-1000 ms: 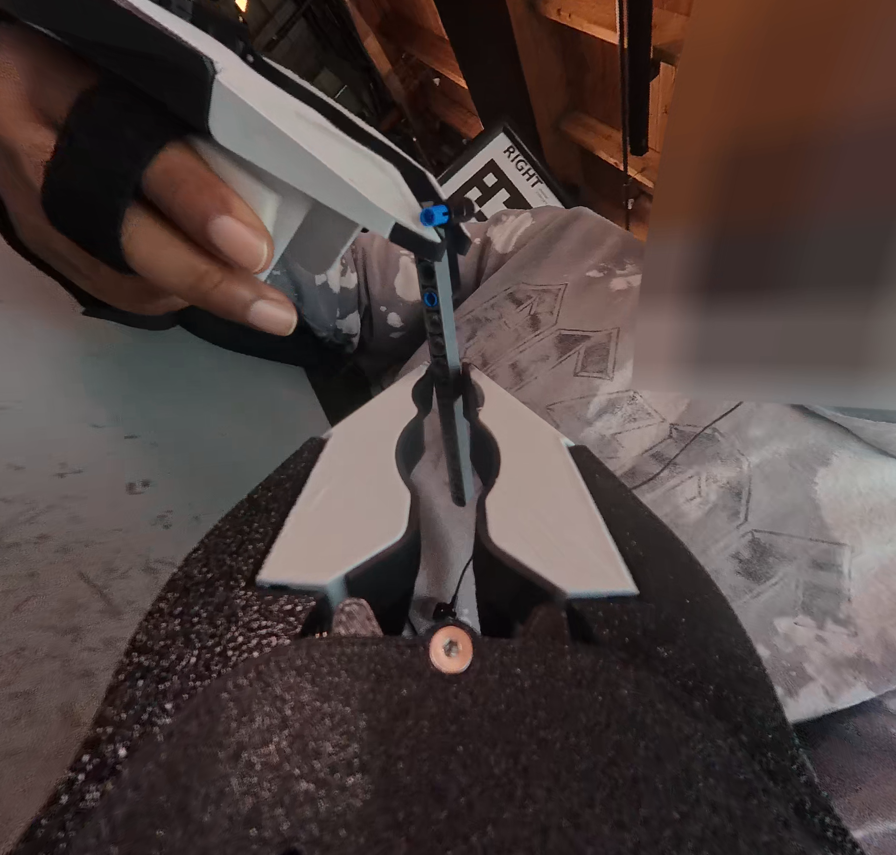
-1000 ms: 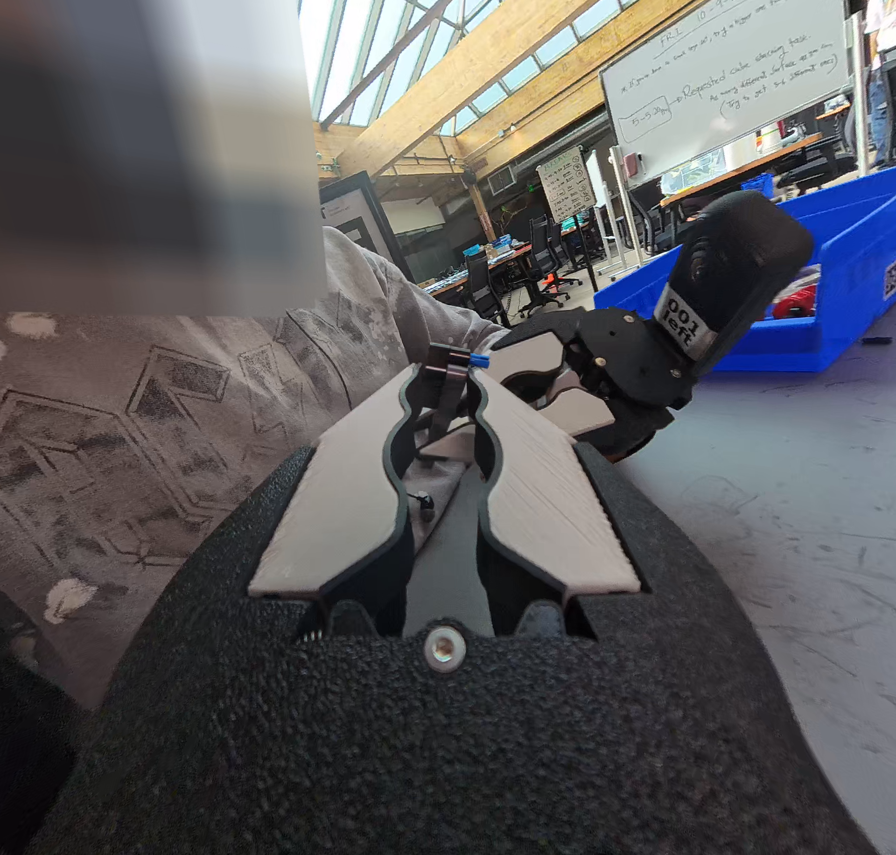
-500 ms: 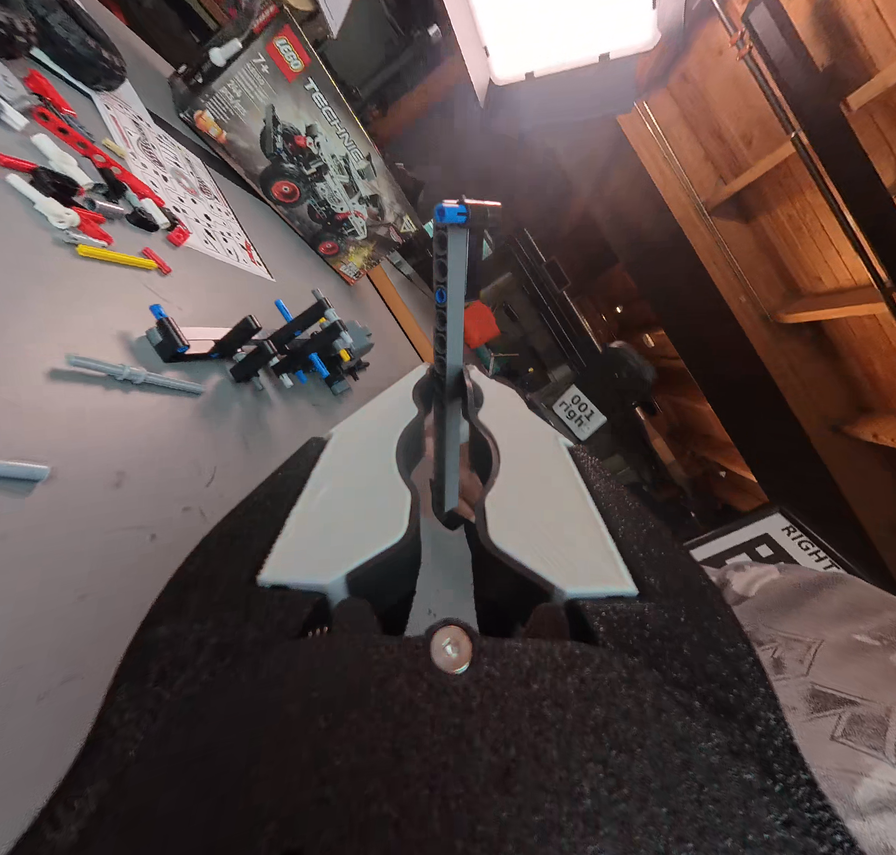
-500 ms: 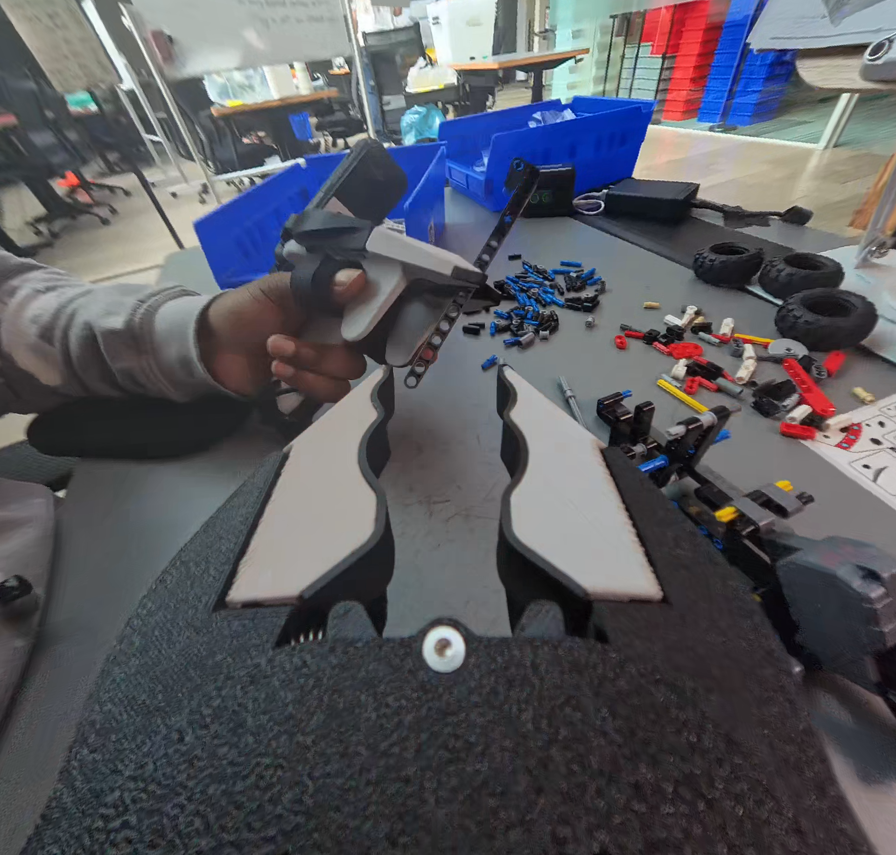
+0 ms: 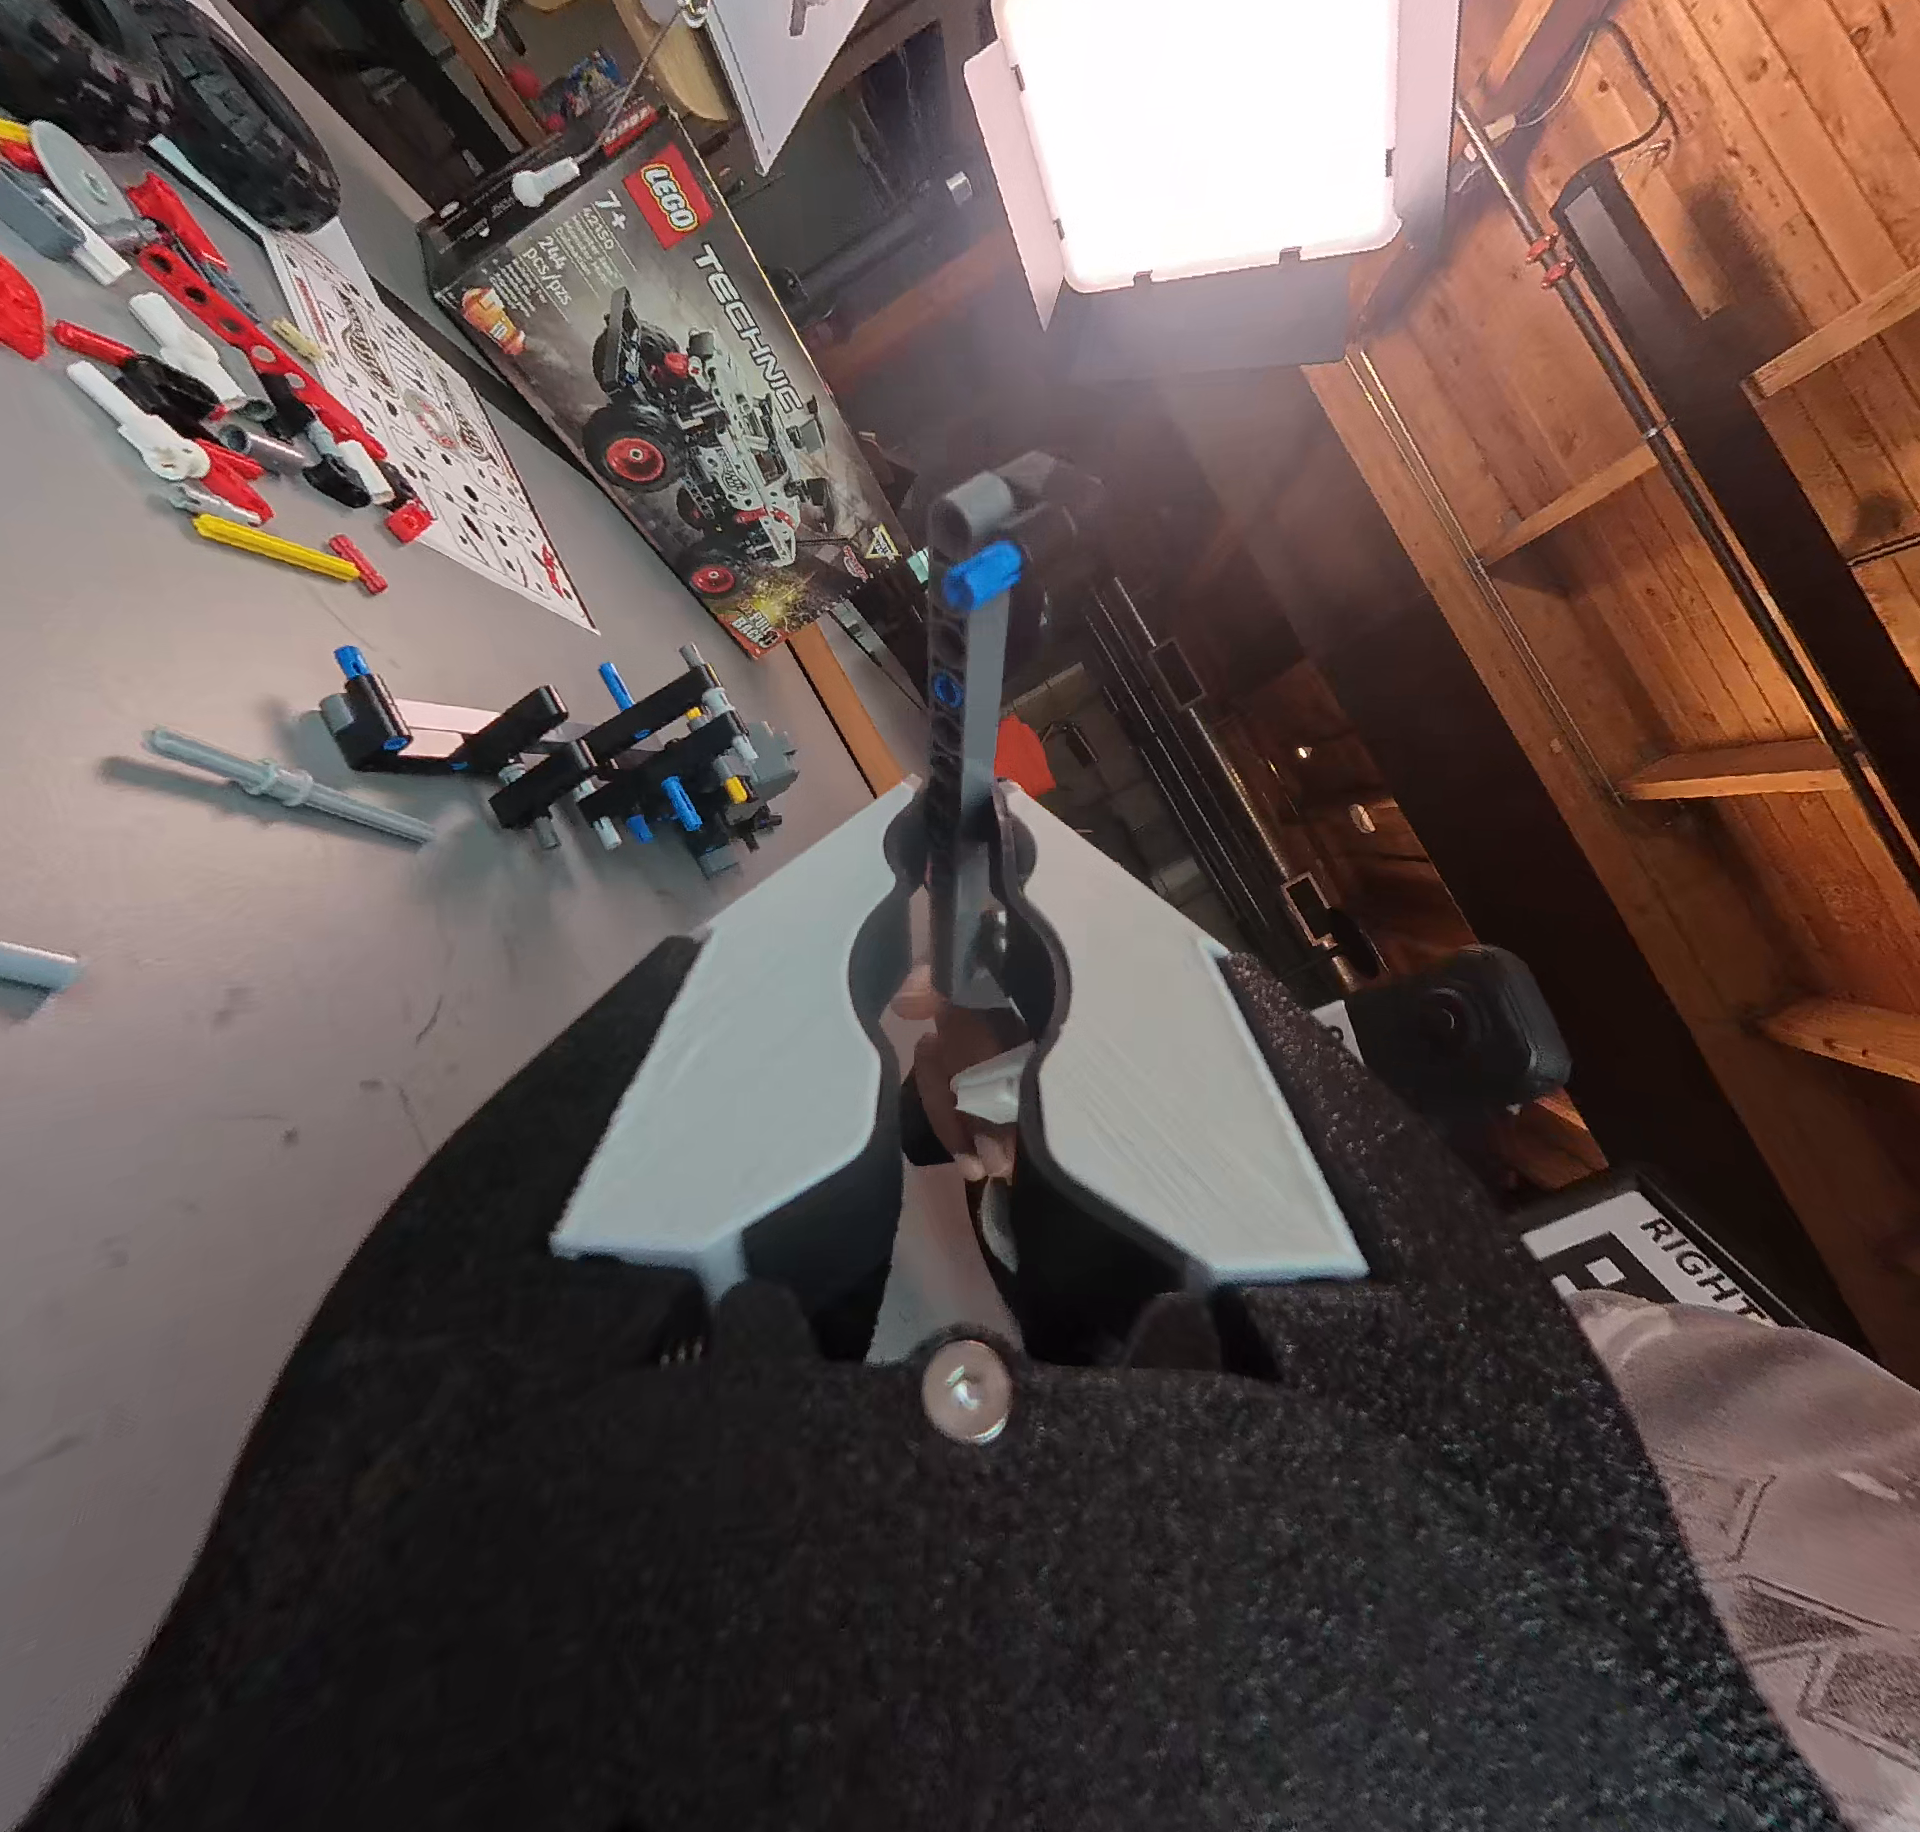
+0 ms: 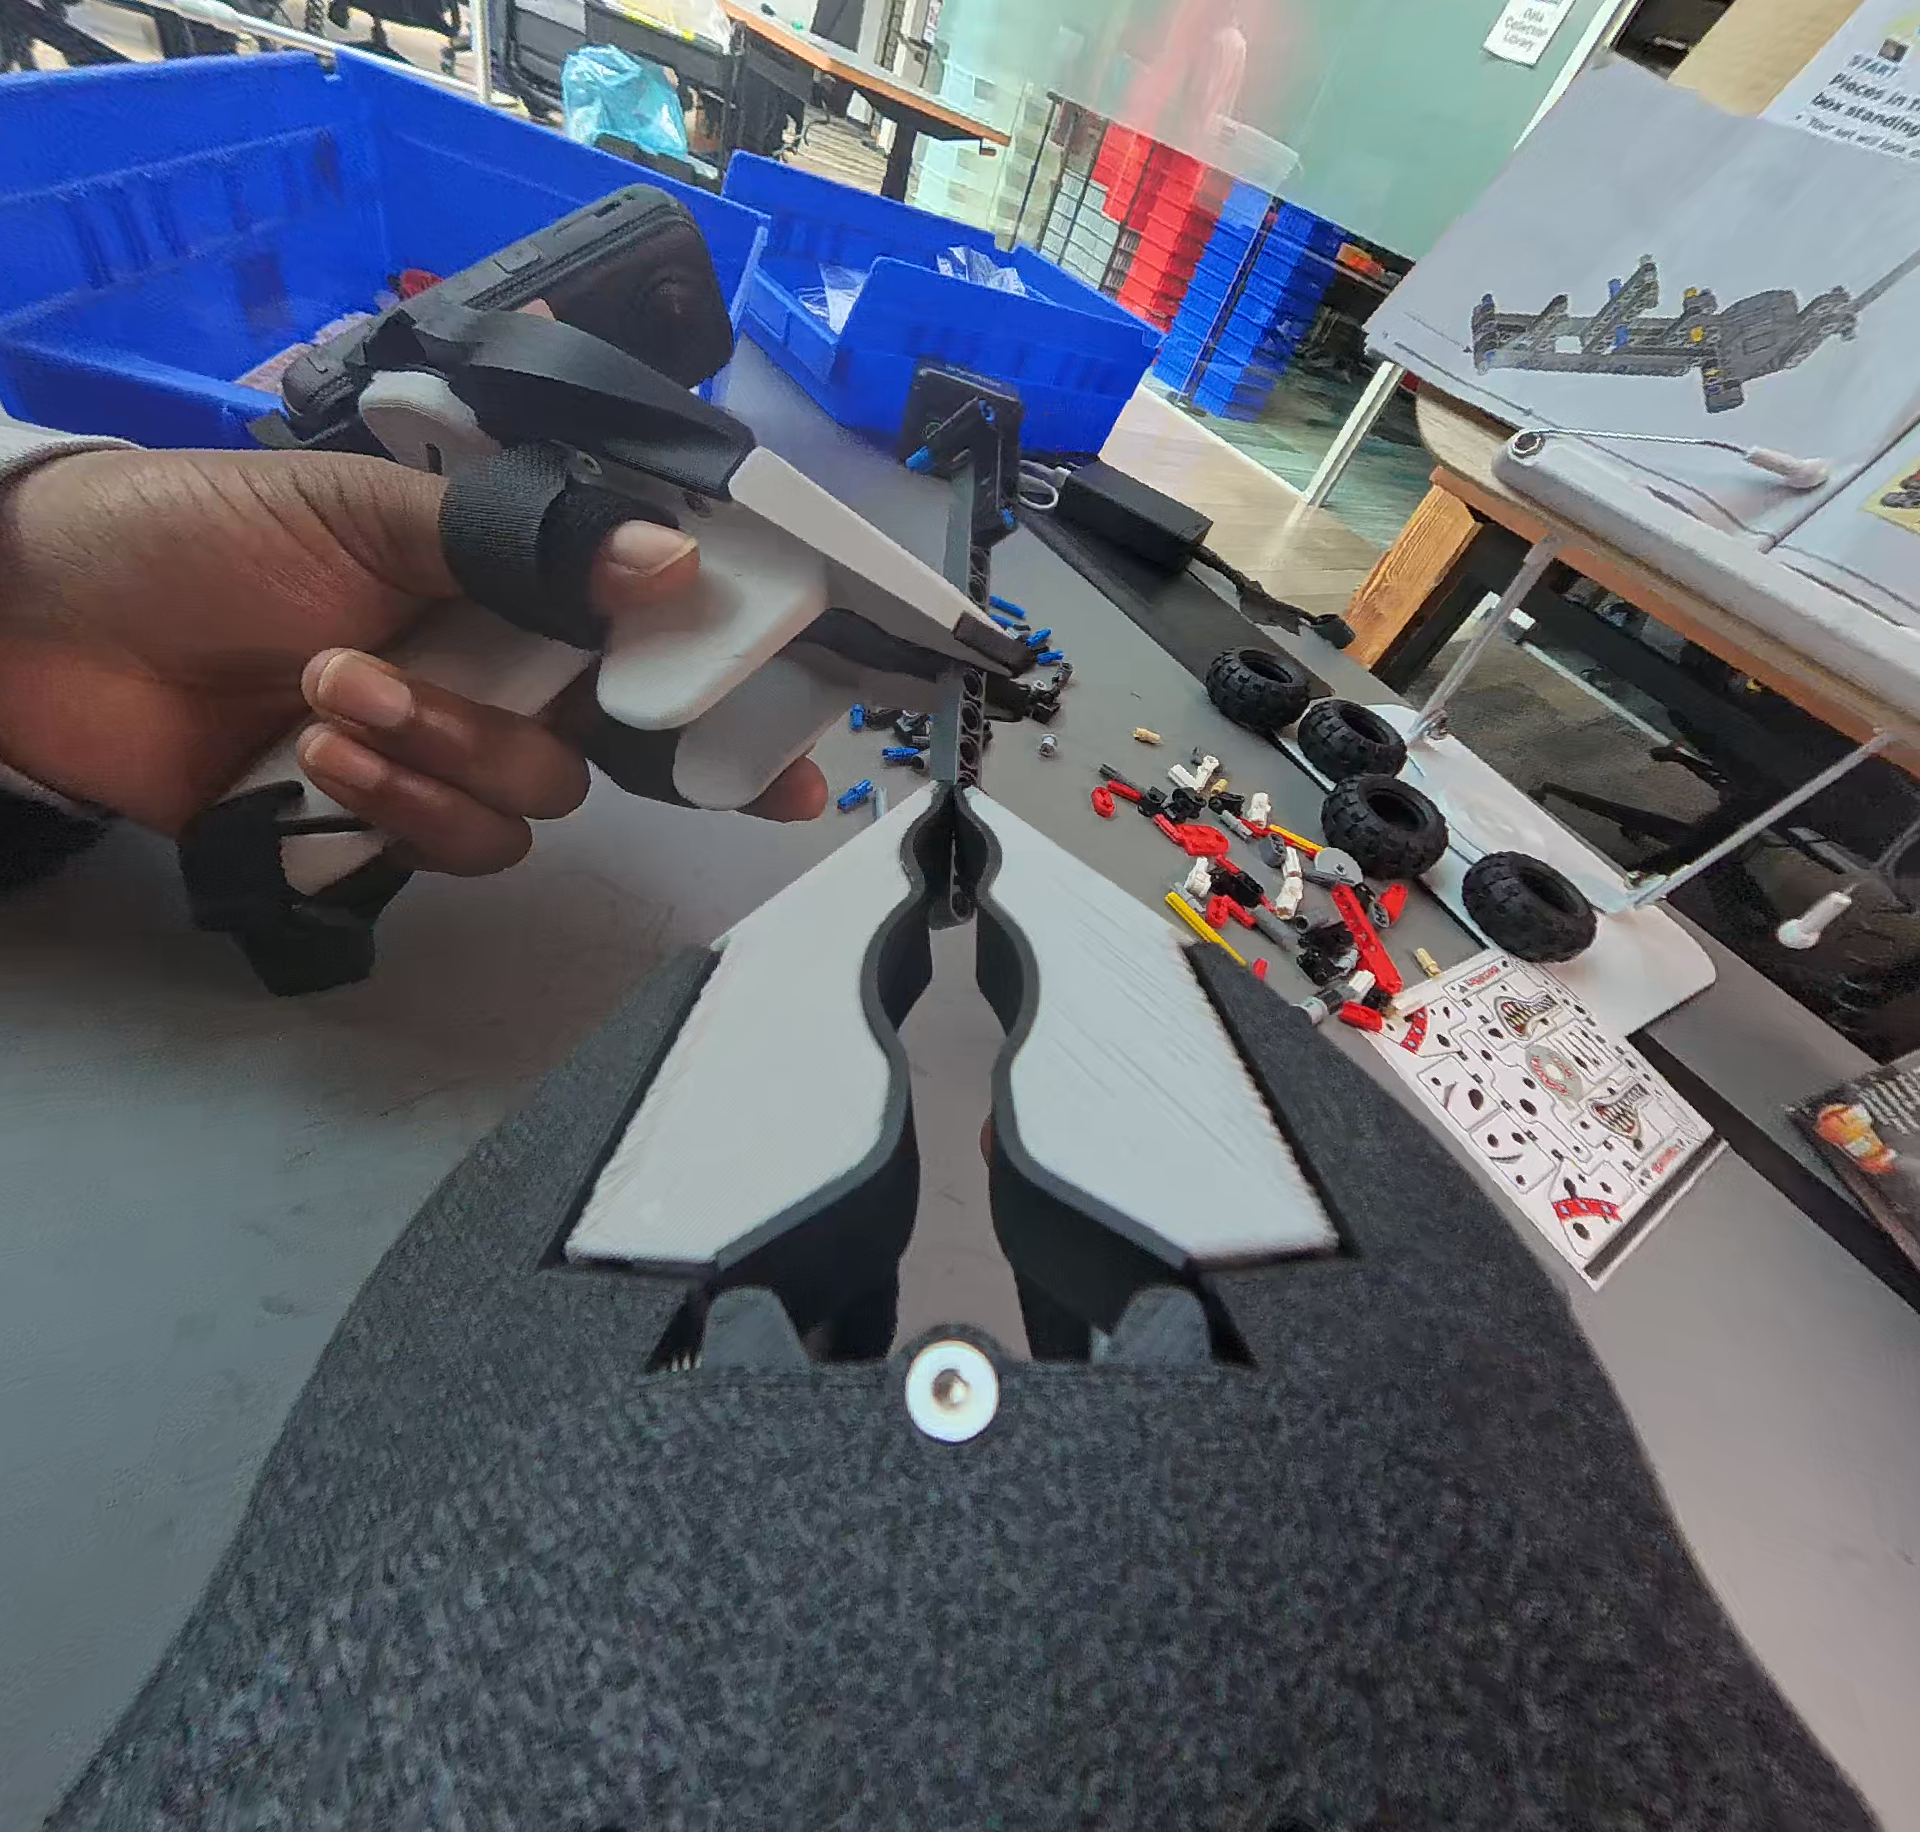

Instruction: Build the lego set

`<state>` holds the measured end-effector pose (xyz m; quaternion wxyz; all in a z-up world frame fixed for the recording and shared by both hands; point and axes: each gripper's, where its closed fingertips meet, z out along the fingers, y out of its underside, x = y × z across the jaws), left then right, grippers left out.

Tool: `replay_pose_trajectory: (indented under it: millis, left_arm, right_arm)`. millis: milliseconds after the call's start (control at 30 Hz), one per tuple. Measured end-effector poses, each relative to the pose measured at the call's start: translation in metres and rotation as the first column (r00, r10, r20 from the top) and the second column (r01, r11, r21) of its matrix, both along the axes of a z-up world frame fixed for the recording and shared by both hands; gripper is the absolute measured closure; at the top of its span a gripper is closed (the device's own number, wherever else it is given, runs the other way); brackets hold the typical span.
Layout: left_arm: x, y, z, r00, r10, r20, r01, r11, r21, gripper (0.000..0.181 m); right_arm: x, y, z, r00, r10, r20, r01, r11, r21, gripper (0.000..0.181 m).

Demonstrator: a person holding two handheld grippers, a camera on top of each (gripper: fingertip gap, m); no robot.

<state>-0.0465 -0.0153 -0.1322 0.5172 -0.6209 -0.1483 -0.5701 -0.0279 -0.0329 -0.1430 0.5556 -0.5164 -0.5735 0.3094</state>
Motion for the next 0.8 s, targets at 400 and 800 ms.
replay_pose_trajectory:
  millis: [400,800]
  left_arm:
    - [0.005,-0.003,-0.001,0.992,-0.079,-0.099,0.078,0.997,-0.009,0.172]
    - [0.027,-0.008,-0.008,0.979,-0.180,-0.100,0.176,0.983,-0.046,0.170]
  right_arm:
    - [0.031,0.012,0.015,0.988,0.128,-0.084,-0.136,0.986,-0.094,0.170]
    - [0.015,0.003,-0.006,0.987,0.150,0.054,-0.153,0.986,0.060,0.174]
